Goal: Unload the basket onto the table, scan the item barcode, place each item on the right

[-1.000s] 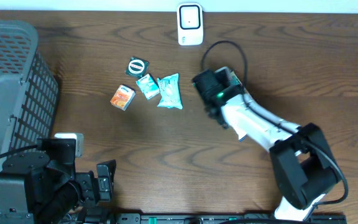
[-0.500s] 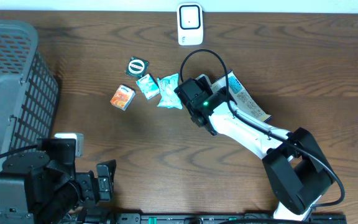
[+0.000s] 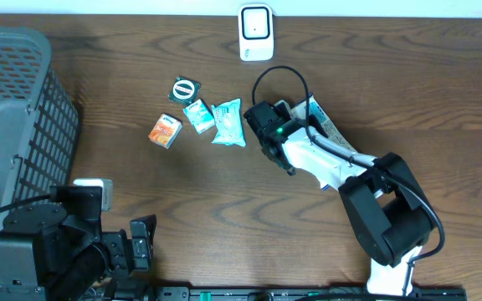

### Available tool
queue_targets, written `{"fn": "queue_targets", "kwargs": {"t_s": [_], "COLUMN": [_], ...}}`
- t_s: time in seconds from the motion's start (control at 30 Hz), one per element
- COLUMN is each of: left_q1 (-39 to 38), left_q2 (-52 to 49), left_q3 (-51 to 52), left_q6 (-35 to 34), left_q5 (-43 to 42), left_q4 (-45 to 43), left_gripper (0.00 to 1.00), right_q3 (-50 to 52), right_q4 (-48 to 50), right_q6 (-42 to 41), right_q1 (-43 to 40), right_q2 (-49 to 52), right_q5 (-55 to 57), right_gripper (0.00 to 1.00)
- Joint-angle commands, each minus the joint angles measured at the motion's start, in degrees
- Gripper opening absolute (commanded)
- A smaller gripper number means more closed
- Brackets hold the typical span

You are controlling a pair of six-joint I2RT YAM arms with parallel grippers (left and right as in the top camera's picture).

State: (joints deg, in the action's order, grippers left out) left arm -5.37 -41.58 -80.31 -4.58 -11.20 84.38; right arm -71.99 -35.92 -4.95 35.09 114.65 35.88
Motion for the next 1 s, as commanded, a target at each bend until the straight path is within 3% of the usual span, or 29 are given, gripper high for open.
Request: {"fn": "queue_targets", "kwargs": {"t_s": [0.0, 0.03, 0.13, 0.3, 0.37, 0.63, 0.97], "left_q1": [0.0, 0.0, 0.0, 0.0, 0.0, 0.0, 0.0], "left_q2": [-0.1, -0.1, -0.1, -0.1, -0.1, -0.1, -0.1], "left_q3": [-0.2, -0.2, -0.2, -0.2, -0.2, -0.2, -0.2], "left_q6": [-0.4, -0.4, -0.4, -0.4, -0.4, -0.4, -0.4], "left_q5": [0.6, 0.5, 0.6, 0.6, 0.5, 0.6, 0.5], "left_q4": [0.0, 0.0, 0.0, 0.0, 0.0, 0.0, 0.0], "left_gripper": [0.98, 0.98, 0.98, 0.98, 0.98, 0.97, 0.98], "right_q3": [0.7, 0.7, 0.7, 0.7, 0.4, -7.8, -12.7], "right_q4": [0.3, 0.5, 1.0, 1.7, 1.5, -7.8, -10.3], "right_q6": [-0.9, -1.0, -0.3, 0.2, -0.7, -5.3, -3.5], "right_q1": [-1.9, -2.5, -4.1, -6.3, -6.9, -10.3, -20.8], "right_q2": [4.2, 4.5, 5.5, 6.9, 6.7, 1.6, -3.1], "right_q5": [-1.8, -2.4, -7.5, -14.5, -17.2, -28.6, -78.6], "right_gripper": [0.88, 0.82, 0.77, 0.18, 0.01, 0.01, 0.01]}}
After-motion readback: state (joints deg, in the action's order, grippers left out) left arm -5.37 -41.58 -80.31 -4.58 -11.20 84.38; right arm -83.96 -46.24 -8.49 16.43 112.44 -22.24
